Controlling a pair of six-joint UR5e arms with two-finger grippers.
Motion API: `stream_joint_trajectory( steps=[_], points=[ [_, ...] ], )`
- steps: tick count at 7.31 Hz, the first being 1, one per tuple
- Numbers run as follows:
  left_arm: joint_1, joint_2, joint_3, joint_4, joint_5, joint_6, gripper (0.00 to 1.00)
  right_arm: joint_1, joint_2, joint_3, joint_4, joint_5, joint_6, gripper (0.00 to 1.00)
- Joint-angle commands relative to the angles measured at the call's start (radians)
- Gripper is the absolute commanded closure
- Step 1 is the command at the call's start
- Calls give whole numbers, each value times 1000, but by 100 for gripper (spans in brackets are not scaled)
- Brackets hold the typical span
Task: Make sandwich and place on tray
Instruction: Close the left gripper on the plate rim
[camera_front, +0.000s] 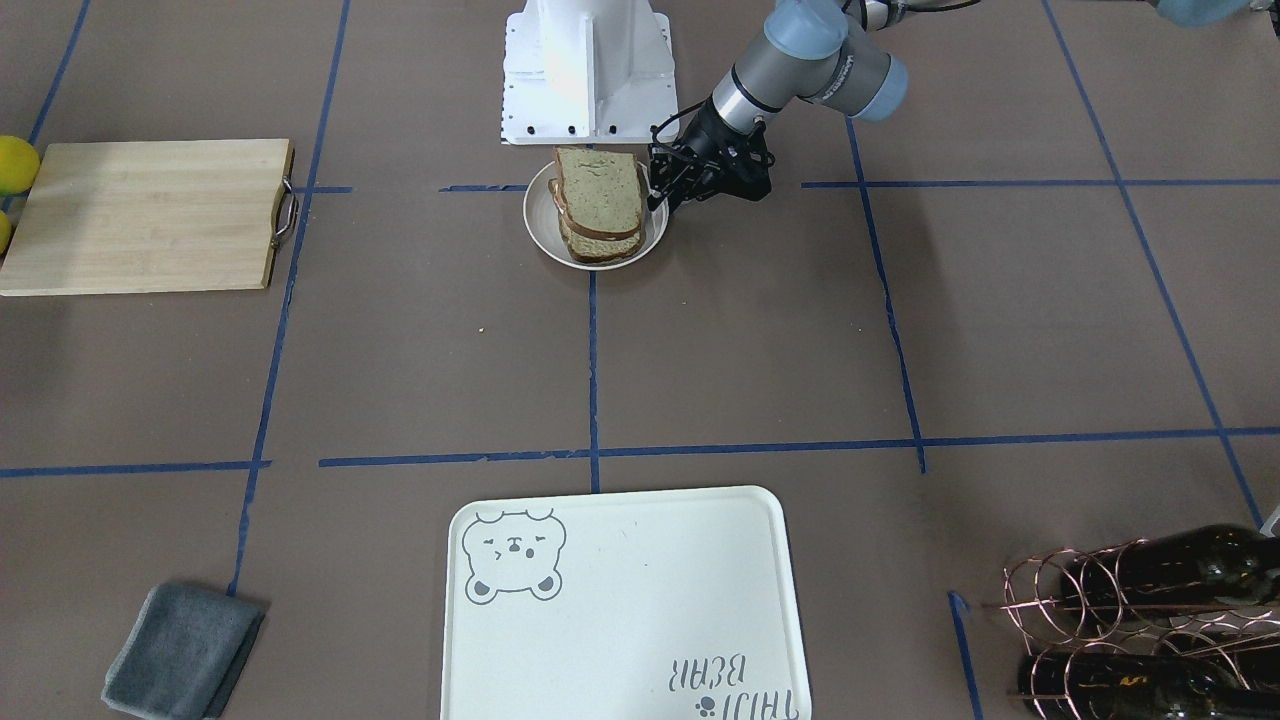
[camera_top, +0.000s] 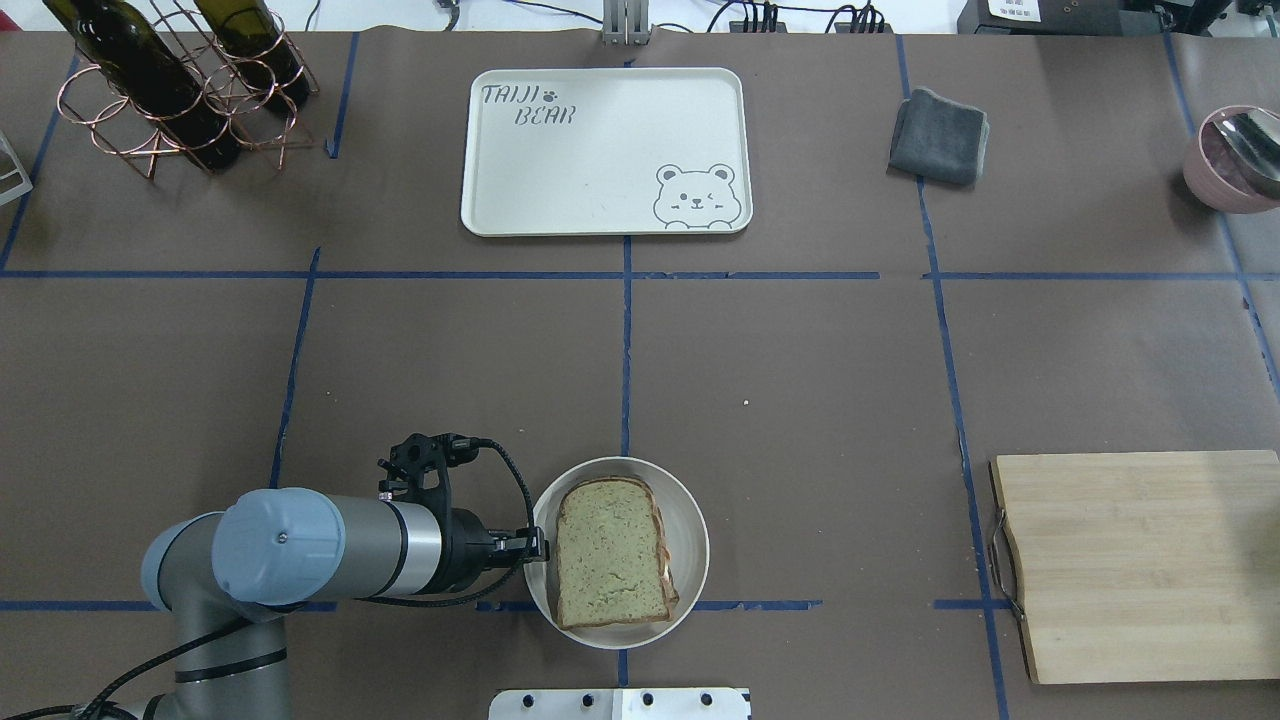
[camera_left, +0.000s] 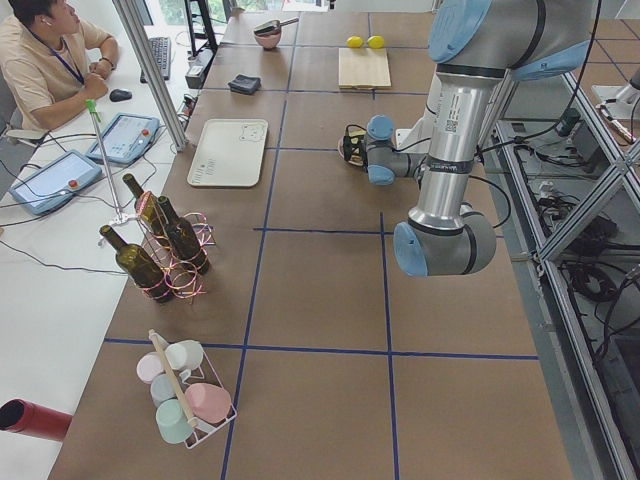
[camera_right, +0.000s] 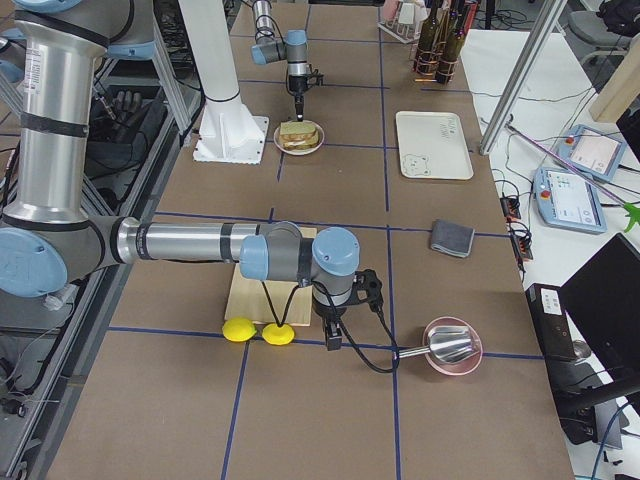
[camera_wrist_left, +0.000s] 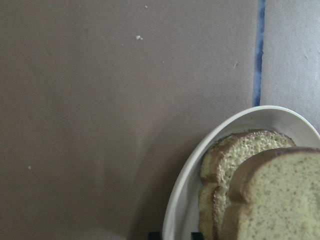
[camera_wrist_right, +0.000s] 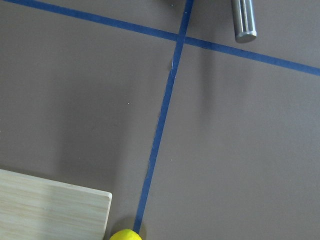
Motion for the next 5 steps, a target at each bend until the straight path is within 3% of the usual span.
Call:
stream_joint_trajectory(
  steps=[1,5],
  points=[
    [2,3,0,0,0,0,67,-1,0,-2,0,-1,0,0],
    [2,4,3,0,0,0,69,-1,0,-2,0,-1,0,0]
  ],
)
